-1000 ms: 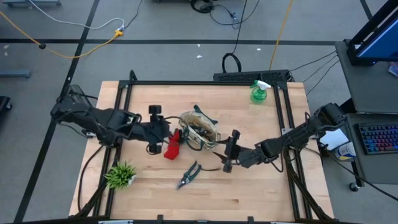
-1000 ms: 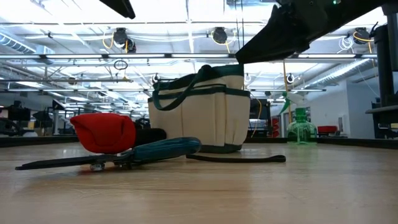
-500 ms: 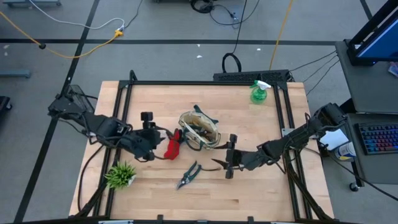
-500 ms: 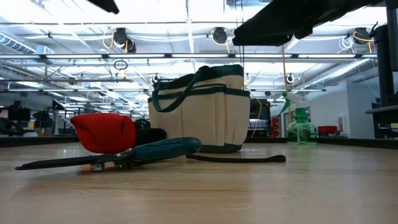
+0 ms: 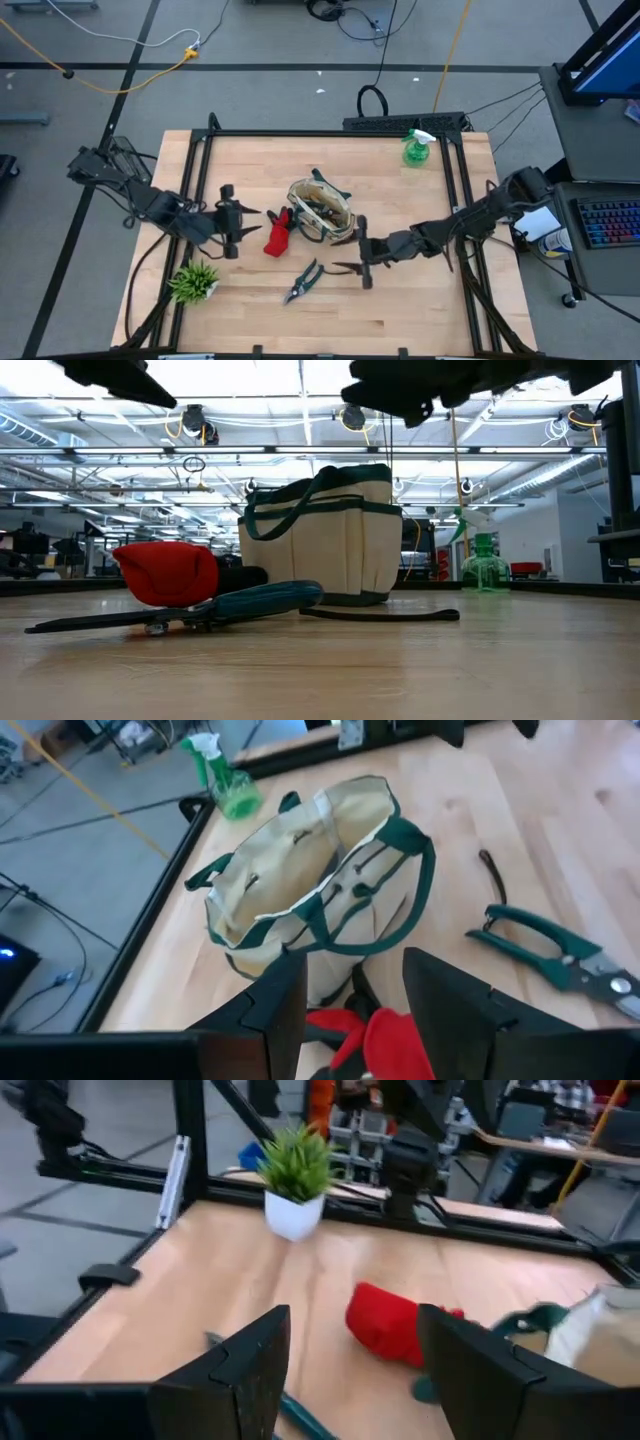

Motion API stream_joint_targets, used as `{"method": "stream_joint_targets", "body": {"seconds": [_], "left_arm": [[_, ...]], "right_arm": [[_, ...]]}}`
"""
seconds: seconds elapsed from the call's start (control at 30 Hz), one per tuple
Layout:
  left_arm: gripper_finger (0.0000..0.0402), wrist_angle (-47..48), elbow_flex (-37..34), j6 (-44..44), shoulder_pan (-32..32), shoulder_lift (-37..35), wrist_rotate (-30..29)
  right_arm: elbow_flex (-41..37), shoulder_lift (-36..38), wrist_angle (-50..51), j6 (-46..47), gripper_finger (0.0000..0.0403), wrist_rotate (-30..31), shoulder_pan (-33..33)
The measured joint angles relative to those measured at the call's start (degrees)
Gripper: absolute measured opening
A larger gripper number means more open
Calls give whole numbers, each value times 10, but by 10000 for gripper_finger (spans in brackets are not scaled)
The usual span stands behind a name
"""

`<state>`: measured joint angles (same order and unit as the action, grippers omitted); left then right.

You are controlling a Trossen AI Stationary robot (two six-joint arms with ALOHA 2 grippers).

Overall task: Pick & Place Garden tools in Gardening bag
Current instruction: Put the green shear scissors into the gardening bag

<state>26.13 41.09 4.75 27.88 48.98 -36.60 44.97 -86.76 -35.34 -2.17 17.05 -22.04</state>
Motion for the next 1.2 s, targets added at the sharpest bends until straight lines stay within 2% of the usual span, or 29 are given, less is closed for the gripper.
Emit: {"method": "stream_joint_targets", "body": {"seconds": [0.17,0.47,0.73,0.97,1.2], "left_arm": [[172,-33,-36,-3,0,-37,0],[172,-44,-60,5,0,-49,3],[172,-146,-120,-19,0,-49,5],[172,-158,-124,-19,0,-51,5],[172,-157,-124,-18,-1,-52,5]], "right_arm": [[3,-36,-41,-22,212,-97,12],[16,-57,-78,-49,212,-99,14],[59,-91,-72,-61,212,-148,21],[143,-144,47,-44,212,-168,41],[194,-198,106,-45,212,-279,44]]}}
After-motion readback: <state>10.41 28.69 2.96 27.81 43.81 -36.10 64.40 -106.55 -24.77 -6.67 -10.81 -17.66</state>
